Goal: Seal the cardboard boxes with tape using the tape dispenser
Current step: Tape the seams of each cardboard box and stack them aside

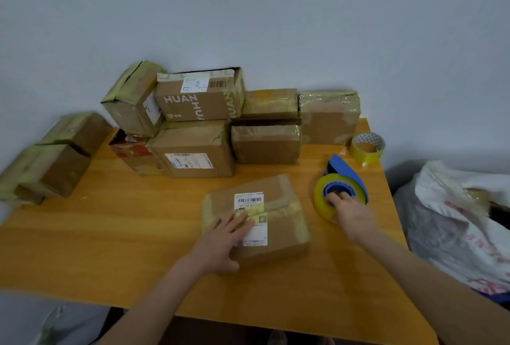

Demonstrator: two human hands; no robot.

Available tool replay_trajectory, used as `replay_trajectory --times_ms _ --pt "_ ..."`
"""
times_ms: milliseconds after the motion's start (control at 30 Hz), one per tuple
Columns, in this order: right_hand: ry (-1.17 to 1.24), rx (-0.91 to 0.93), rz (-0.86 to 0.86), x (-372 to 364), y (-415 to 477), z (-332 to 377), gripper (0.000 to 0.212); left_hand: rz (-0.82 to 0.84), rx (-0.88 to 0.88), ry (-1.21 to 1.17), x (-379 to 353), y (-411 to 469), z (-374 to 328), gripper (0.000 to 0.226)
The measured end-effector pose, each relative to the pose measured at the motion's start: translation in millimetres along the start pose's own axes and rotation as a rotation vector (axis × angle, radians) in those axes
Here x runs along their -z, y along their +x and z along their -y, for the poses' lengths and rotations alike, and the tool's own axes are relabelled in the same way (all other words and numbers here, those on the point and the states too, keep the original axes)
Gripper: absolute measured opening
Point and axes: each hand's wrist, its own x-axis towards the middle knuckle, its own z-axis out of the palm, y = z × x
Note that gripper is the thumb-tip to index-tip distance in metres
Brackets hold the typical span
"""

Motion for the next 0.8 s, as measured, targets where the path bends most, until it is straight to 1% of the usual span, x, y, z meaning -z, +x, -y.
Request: replay_trajectory --times_ms 67,100,133,167,200,267,300,333,367,400,433,467,533,600,667,700,733,800 --pt "0.066 0.008 -0.054 6 3 2 0.036 -0.056 -0.044 0.045 -2 -5 12 0.097" --pt "0.120 0.024 -0.104 9 4 8 0.039 -0.156 -0.053 0.065 -4 -6 14 0.093" --pt "0.177 0.054 -0.147 12 5 16 0.045 -0.294 -0.037 0.069 -7 -8 13 0.091" --pt "0.226 0.092 -0.161 16 6 27 0.054 -0.420 0.033 0.010 -11 -11 10 0.089" --pt "0.261 0.124 -0.139 19 7 39 0.064 -0.540 0.155 -0.093 -16 -14 6 0.085" --pt "0.245 0.146 0.008 22 8 61 0.080 -0.664 0.461 -0.418 -20 -19 -10 0.076" --pt "0.187 0.144 0.082 21 7 68 0.083 -0.664 0.600 -0.621 -22 -19 -19 0.076" --pt "0.117 0.131 0.129 17 7 70 0.084 -0.630 0.698 -0.821 -25 -17 -26 0.079" --pt "0.070 0.115 0.154 12 5 70 0.084 -0.583 0.750 -0.979 -28 -16 -31 0.082" --pt "0.063 0.098 0.168 7 2 67 0.082 -0.539 0.757 -1.076 -30 -12 -33 0.084" --pt "0.082 0.079 0.179 3 -1 64 0.079 -0.506 0.736 -1.119 -28 -10 -34 0.085" --pt "0.105 0.057 0.191 0 -3 60 0.076 -0.490 0.697 -1.119 -26 -6 -35 0.083" --pt "0.159 0.025 0.199 -4 -7 54 0.067 -0.481 0.594 -1.038 -12 2 -38 0.076" --pt "0.232 -0.003 0.161 -4 -10 51 0.057 -0.468 0.479 -0.967 5 12 -43 0.070" --pt "0.299 -0.018 0.103 -1 -14 51 0.049 -0.416 0.419 -0.948 22 20 -48 0.074" --pt "0.322 -0.014 0.092 2 -15 51 0.047 -0.377 0.416 -0.913 27 24 -48 0.078" --pt "0.336 -0.015 0.098 5 -15 49 0.047 -0.325 0.410 -0.804 28 27 -48 0.082" --pt "0.343 -0.049 0.059 9 -14 39 0.046 -0.256 0.321 -0.424 23 30 -51 0.096"
